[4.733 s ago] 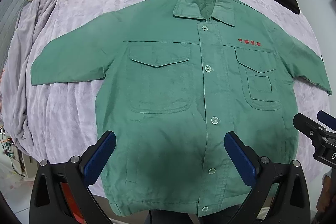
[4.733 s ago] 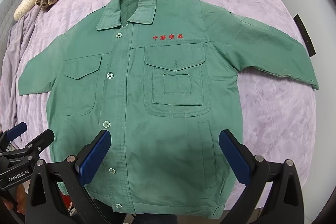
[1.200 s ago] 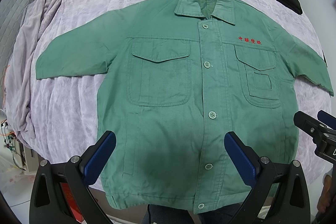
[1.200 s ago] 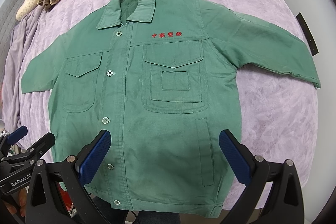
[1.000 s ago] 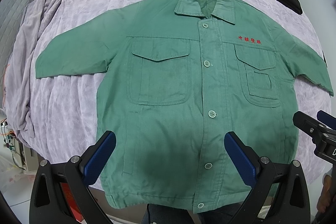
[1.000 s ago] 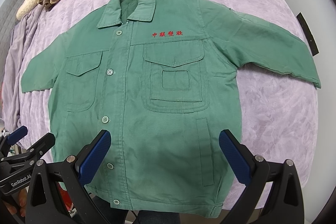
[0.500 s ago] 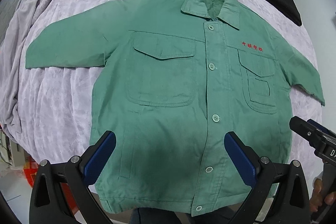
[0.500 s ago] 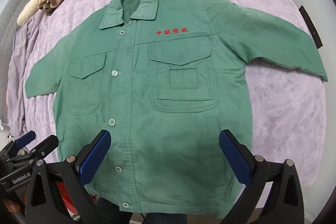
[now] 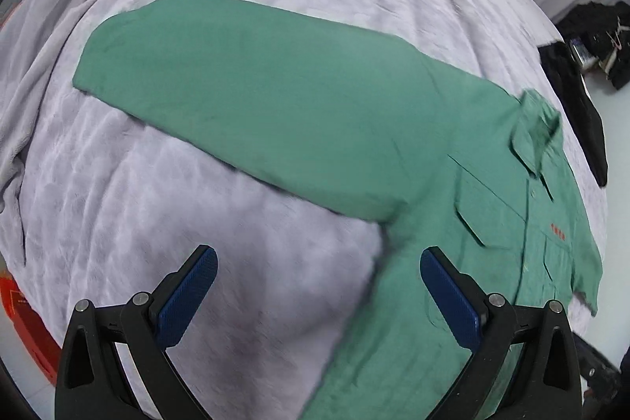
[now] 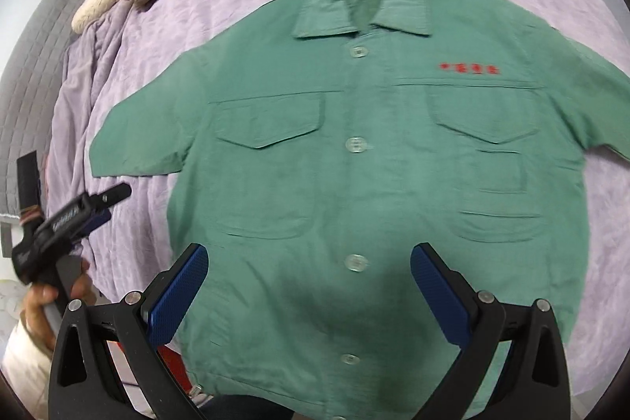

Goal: Fold large clothes
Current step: 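Grasp the green jacket's side edge with the left tool and lift it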

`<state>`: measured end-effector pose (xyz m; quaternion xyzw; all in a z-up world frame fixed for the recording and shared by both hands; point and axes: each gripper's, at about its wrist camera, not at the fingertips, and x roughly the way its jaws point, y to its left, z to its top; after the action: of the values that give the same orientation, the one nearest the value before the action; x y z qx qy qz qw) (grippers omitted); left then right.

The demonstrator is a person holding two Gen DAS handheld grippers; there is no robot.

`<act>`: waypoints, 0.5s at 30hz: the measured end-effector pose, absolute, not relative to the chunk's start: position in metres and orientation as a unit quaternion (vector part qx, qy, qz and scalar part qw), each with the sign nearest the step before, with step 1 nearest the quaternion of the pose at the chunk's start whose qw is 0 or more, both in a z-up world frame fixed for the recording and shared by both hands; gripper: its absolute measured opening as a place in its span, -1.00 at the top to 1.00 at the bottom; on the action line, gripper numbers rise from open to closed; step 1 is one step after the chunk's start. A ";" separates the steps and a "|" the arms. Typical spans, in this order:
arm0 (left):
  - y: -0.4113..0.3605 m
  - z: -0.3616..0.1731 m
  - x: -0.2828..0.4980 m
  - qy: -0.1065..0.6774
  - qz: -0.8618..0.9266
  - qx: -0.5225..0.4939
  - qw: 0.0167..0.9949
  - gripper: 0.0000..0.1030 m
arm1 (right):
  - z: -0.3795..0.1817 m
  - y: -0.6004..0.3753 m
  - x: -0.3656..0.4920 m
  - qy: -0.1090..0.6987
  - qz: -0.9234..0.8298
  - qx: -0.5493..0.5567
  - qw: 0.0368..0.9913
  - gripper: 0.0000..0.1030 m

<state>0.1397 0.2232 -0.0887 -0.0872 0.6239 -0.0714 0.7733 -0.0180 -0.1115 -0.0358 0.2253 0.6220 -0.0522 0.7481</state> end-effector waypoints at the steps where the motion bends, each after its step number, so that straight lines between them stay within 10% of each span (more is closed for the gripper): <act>1: 0.241 -0.097 0.152 0.619 -0.063 -0.099 0.776 -1.00 | -0.041 -0.102 -0.012 0.626 -0.048 0.224 0.745 -0.99; 10: 0.352 -0.176 0.233 0.598 -0.020 -0.225 0.769 -0.96 | -0.080 -0.032 0.032 0.664 -0.020 0.192 0.723 -0.99; 12: 0.362 -0.177 0.240 0.580 -0.017 -0.245 0.776 -0.73 | -0.084 -0.027 0.036 0.670 -0.021 0.187 0.718 -0.99; 15: 0.370 -0.173 0.246 0.552 -0.031 -0.274 0.787 0.56 | -0.091 -0.023 0.038 0.677 -0.026 0.184 0.712 -0.99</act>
<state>0.2456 0.3700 -0.1727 -0.2743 0.5523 -0.0313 0.7866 0.0376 -0.0235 -0.0909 0.1837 0.6771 -0.0258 0.7121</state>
